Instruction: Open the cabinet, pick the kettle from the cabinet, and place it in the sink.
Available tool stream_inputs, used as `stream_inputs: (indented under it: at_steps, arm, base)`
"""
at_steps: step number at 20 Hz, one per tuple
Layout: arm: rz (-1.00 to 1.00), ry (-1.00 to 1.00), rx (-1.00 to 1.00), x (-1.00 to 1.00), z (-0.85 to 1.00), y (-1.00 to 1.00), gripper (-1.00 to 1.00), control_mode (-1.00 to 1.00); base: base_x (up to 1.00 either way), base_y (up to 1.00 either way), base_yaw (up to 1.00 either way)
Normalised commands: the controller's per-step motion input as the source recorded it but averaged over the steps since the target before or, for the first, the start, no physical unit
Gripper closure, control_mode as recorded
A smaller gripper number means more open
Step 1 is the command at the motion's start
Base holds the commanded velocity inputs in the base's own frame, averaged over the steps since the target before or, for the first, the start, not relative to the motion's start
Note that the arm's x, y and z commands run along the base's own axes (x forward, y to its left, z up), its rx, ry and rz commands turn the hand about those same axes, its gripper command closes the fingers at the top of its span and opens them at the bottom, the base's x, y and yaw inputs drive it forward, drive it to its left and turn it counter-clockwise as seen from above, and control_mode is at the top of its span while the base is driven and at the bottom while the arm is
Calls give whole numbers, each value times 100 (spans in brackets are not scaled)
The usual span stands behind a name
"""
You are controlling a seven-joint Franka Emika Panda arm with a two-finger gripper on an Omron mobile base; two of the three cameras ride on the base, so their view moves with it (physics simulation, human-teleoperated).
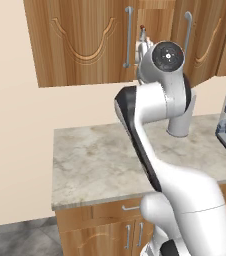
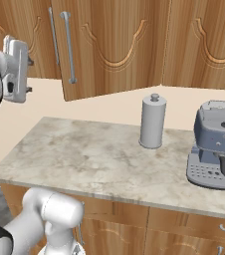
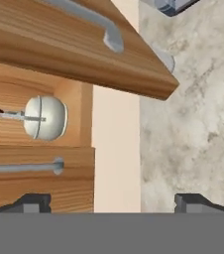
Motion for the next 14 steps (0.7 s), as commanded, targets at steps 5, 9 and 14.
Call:
stream_inputs:
  at_steps: [5,9,14]
  arm:
    - [-13,-7,23,26,-22,-4,-100,-100]
    - [-24,-9,8,28,-21,-2,-100,-100]
    - [-24,-6,3,22,-12,-12,-100,-100]
  base:
    - [0,0,0]
    - [0,0,0]
    - [0,0,0]
